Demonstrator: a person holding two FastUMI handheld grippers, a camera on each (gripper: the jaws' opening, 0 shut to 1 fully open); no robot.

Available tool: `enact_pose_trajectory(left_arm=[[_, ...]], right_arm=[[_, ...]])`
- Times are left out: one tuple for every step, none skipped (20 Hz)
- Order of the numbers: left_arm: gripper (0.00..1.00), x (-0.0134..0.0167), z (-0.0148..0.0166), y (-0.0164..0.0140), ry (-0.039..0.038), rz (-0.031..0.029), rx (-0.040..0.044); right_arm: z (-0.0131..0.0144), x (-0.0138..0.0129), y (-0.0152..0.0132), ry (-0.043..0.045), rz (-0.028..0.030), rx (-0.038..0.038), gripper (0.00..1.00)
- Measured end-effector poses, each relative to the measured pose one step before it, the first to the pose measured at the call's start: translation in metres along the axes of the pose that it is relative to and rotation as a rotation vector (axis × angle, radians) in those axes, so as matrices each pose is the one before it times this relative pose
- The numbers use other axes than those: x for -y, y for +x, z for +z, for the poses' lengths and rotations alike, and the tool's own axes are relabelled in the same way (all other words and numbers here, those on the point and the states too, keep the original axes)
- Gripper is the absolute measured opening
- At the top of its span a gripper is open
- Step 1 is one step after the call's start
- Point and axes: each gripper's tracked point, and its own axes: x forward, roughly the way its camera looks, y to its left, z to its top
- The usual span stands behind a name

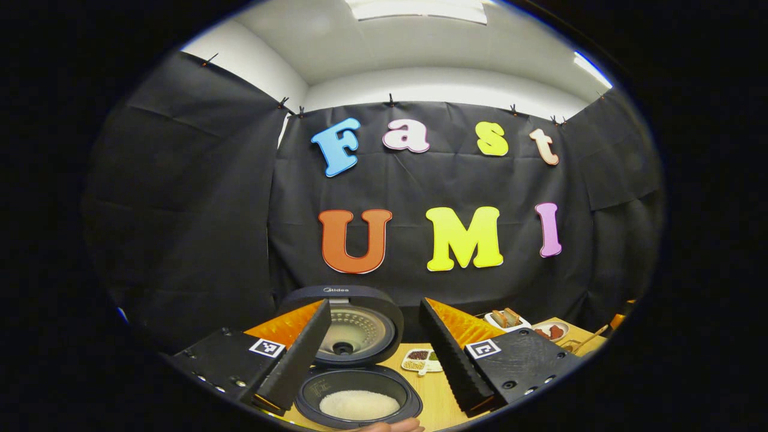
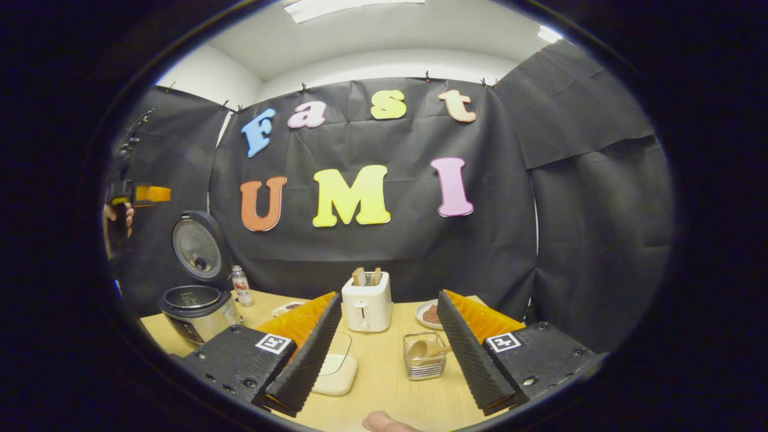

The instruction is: Close the left gripper, press the button to open the rice cooker; take a wooden spoon from the chopstick holder with the right hand, scoop a spoonful of rice and pour it into the rice cooker, then put the wooden spoon back into the chopstick holder.

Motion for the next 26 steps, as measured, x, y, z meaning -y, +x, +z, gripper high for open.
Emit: enact_pose_trajectory(left_arm=[[0.94, 0.0009, 0.0002, 0.00875, 0.01213, 0.00054, -0.0107], [0.94, -0.0029, 0.00621, 0.00863, 0.00642, 0.00714, 0.00589], [0.95, -0.00079, 0.00637, 0.0101, 0.00059, 0.00108, 0.01128], [0.94, -0.00104, 0.00483, 0.01007, -0.00252, 0.0002, 0.0116], [0.94, -0.00311, 0.00298, 0.01136, 0.0039, 0.00652, 0.01034], [0.94, -0.00309, -0.00084, 0.01365, 0.00133, 0.00842, 0.00612], [0.94, -0.00517, -0.00066, 0.01429, 0.0045, 0.01786, 0.00419], [0.95, -0.00649, -0.00399, 0.01368, 0.00256, 0.01891, -0.00495], [0.95, -0.00627, -0.00597, 0.01355, -0.00579, 0.01779, -0.01213], [0.95, -0.00422, -0.00749, 0.0134, 0.00073, 0.01106, -0.02001], [0.95, -0.00561, -0.0082, 0.01253, 0.00376, 0.01824, -0.01951], [0.95, -0.00689, -0.00634, 0.00942, -0.00165, 0.01462, -0.01699], [0.95, -0.00573, -0.00648, 0.00893, -0.01466, 0.01862, -0.03603], [0.95, -0.00287, -0.00524, 0.00491, -0.01977, 0.00928, -0.03214], [0.95, -0.00123, -0.00363, 0.00658, -0.00795, 0.00745, -0.02816], [0.94, -0.00322, -0.00681, 0.00186, -0.01028, 0.00763, -0.03349], [0.94, -0.0051, -0.00708, 0.00283, 0.0047, 0.02366, -0.03394], [0.96, -0.01307, -0.0019, -0.00066, 0.02879, 0.05025, 0.00125], [0.96, -0.00102, -0.0045, -0.0017, -0.00726, -0.02195, -0.01926], [0.97, 0.00253, 0.00017, -0.00244, -0.01536, -0.01931, -0.00239], [0.99, 0.00073, -0.00199, -0.0087, -0.00391, -0.01166, -0.0163], [0.99, 0.0009, -0.00228, -0.00528, 0.00397, -0.00391, -0.00554], [0.9, 0.00093, -0.00307, -0.00485, 0.0054, 0.00267, -0.0063], [0.99, 0.00123, -0.00394, -0.0075, 0.0033, 0.00302, -0.00485], [0.99, 0.00119, -0.00368, -0.00756, 0.00451, -0.0008, -0.00803], [0.99, 0.00095, -0.00496, -0.00703, -0.00187, -0.00385, -0.00661]], right_arm=[[-0.00509, -0.00288, -0.00167, 0.00065, 0.01274, -0.00413, 1.0], [-0.00476, -0.00007, 0.00075, -0.00955, 0.00902, -0.00242, 0.98], [-0.00419, 0.00093, 0.00106, -0.02448, 0.00383, 0.00275, 0.97], [-0.00218, 0.00257, 0.00141, -0.02317, -0.00372, 0.00799, 0.98], [-0.0006, -0.00043, 0.00163, -0.01236, 0.00524, 0.00742, 1.0], [-0.002, -0.00142, -0.00019, -0.00049, 0.00632, 0.00326, 1.0], [0.00012, -0.00306, 0.00031, 0.01023, 0.01197, 0.0036, 0.97], [0.00203, -0.00341, 0.00002, 0.00693, 0.0136, 0.00466, 0.98], [0.00142, -0.00278, -0.00124, 0.00607, 0.01282, 0.00292, 0.98], [0.0011, -0.00107, -0.00282, 0.0041, 0.00787, 0.0053, 0.98], [0.00189, -0.00097, -0.00355, 0.00135, 0.00354, 0.00306, 0.98], [0.00105, -0.00027, -0.00482, -0.00708, 0.00331, -0.00138, 0.98], [0.00164, -0.00038, -0.00499, -0.01767, 0.00367, -0.00695, 0.98], [0.00196, -0.00086, -0.00565, -0.02468, 0.01015, -0.00846, 0.97], [0.00444, -0.00044, -0.00452, -0.0058, 0.00198, 0.00565, 0.98], [0.00461, 0.00374, -0.00478, 0.00835, -0.01094, 0.00044, 0.98], [0.00079, 0.00205, -0.00467, 0.00803, -0.00588, -0.00463, 1.0], [0.00066, -0.00413, -0.00522, 0.00431, 0.00496, -0.00236, 0.98], [0.00321, -0.00453, -0.00571, 0.00329, 0.00915, 0.00318, 1.0], [0.00477, -0.00316, -0.00503, -0.00258, 0.00826, 0.00684, 1.0], [0.00516, -0.00137, -0.00521, -0.00993, 0.00284, 0.01402, 0.98], [0.00484, 0.00214, -0.00325, -0.0077, -0.00746, 0.01741, 0.98], [0.00067, 0.00432, -0.0028, -0.00048, -0.01692, 0.00601, 0.97], [-0.00105, 0.0023, -0.00153, 0.00496, -0.01296, -0.00392, 0.97], [-0.00177, -0.0025, -0.00334, 0.00482, -0.00025, -0.00848, 1.0], [-0.00011, -0.00336, -0.00341, 0.00471, 0.01019, -0.00528, 1.0]])
